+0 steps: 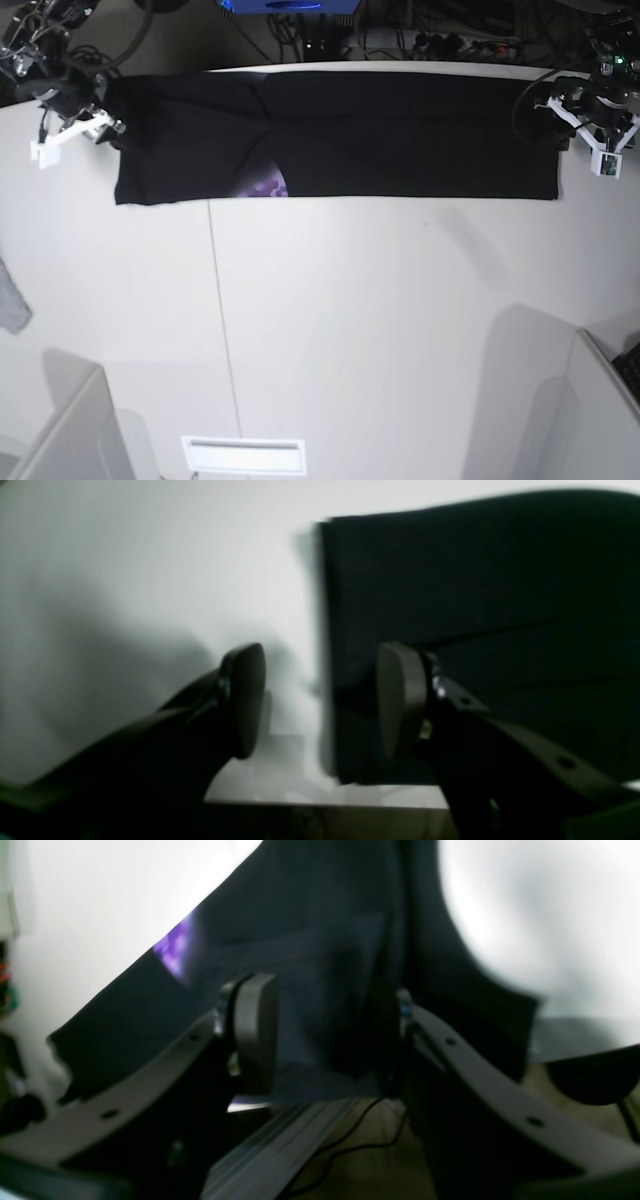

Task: Fold the T-shirt properly
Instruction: 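Release the hem and raise both grippers off the folded strip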

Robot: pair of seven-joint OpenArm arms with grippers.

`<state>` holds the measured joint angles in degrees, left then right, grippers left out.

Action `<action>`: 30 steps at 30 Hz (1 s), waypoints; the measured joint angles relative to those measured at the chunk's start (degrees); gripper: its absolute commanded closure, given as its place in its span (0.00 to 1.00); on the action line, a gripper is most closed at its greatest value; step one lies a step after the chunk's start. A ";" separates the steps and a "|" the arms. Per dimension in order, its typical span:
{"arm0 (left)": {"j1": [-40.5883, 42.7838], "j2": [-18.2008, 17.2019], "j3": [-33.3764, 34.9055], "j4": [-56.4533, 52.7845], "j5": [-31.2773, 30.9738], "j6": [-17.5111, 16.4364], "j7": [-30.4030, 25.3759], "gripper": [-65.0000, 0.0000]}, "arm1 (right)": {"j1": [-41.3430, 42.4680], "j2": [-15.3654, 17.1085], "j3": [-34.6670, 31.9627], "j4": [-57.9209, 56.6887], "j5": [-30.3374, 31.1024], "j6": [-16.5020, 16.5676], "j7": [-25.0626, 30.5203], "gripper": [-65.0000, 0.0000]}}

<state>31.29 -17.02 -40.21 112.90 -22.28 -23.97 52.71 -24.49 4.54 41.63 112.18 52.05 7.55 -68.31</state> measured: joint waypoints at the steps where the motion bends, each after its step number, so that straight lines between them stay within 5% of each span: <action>1: 0.00 0.96 -1.16 0.09 -0.02 0.00 0.02 0.47 | -0.02 0.00 0.00 0.31 -1.14 0.00 0.26 0.67; 3: -0.09 2.67 -2.99 0.11 -0.72 0.13 0.09 0.56 | 0.00 0.02 -0.28 0.83 -1.49 0.07 0.42 0.77; 6: 0.07 3.54 -4.44 0.07 -5.88 0.11 0.24 0.95 | 0.33 0.02 -1.55 1.05 -1.75 1.90 0.92 0.98; 7: 0.09 3.50 -4.55 0.00 -6.54 0.11 0.20 1.00 | 0.39 0.15 -2.60 1.05 -2.03 3.10 1.49 1.00; 11: -1.01 4.26 -4.48 -1.18 -7.32 0.11 0.24 1.00 | 1.46 0.81 -7.56 0.37 -2.54 4.11 2.40 1.00; 15: -3.48 5.66 -4.33 -2.84 -7.15 -0.07 0.00 1.00 | 3.37 0.74 -13.11 -1.70 -13.20 4.48 2.19 1.00; 19: -5.84 5.92 -1.51 -5.77 -0.68 0.57 -0.02 1.00 | 5.07 -1.09 -16.44 -3.17 -22.16 4.68 9.64 1.00; 23: -8.76 8.79 2.34 -11.52 6.91 0.13 -2.29 1.00 | 5.62 -2.03 -17.31 -7.28 -29.62 4.94 10.84 1.00; 30: -11.87 10.05 7.10 -17.11 13.00 0.81 -8.81 1.00 | 11.43 -1.51 -17.35 -17.31 -30.27 4.96 16.55 1.00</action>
<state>19.42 -6.96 -33.10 95.79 -9.28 -23.16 43.90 -13.06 3.03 24.27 94.87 21.78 12.51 -51.77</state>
